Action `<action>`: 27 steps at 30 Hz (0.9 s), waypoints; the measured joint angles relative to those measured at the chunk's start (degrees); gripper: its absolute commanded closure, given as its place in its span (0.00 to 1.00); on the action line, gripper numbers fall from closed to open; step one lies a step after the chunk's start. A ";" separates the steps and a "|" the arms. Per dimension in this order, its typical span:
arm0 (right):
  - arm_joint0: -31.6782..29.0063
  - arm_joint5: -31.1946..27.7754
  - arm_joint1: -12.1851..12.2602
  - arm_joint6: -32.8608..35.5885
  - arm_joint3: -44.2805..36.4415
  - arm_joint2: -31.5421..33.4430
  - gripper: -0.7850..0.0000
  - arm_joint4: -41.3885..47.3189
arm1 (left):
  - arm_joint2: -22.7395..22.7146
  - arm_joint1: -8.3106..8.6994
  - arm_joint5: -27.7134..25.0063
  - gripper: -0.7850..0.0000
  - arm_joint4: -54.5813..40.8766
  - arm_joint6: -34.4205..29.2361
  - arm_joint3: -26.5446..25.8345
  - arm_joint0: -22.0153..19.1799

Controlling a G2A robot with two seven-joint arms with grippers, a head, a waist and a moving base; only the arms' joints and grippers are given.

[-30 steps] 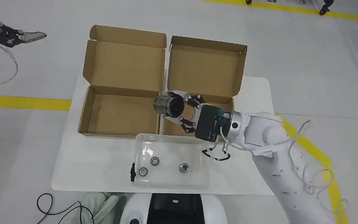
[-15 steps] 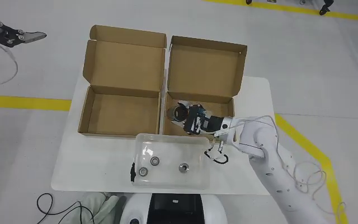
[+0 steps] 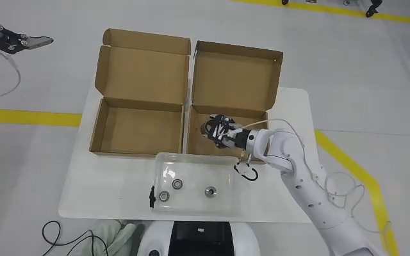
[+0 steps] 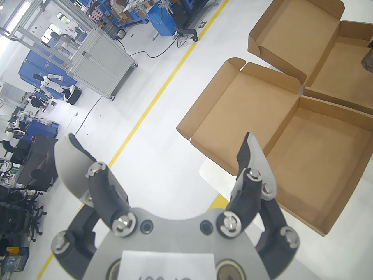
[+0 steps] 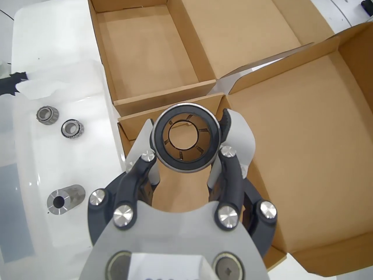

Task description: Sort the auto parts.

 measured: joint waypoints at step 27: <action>9.50 4.27 -4.12 -0.52 20.83 -9.86 1.00 4.18 | 0.00 0.00 0.00 0.00 0.00 0.00 0.00 0.00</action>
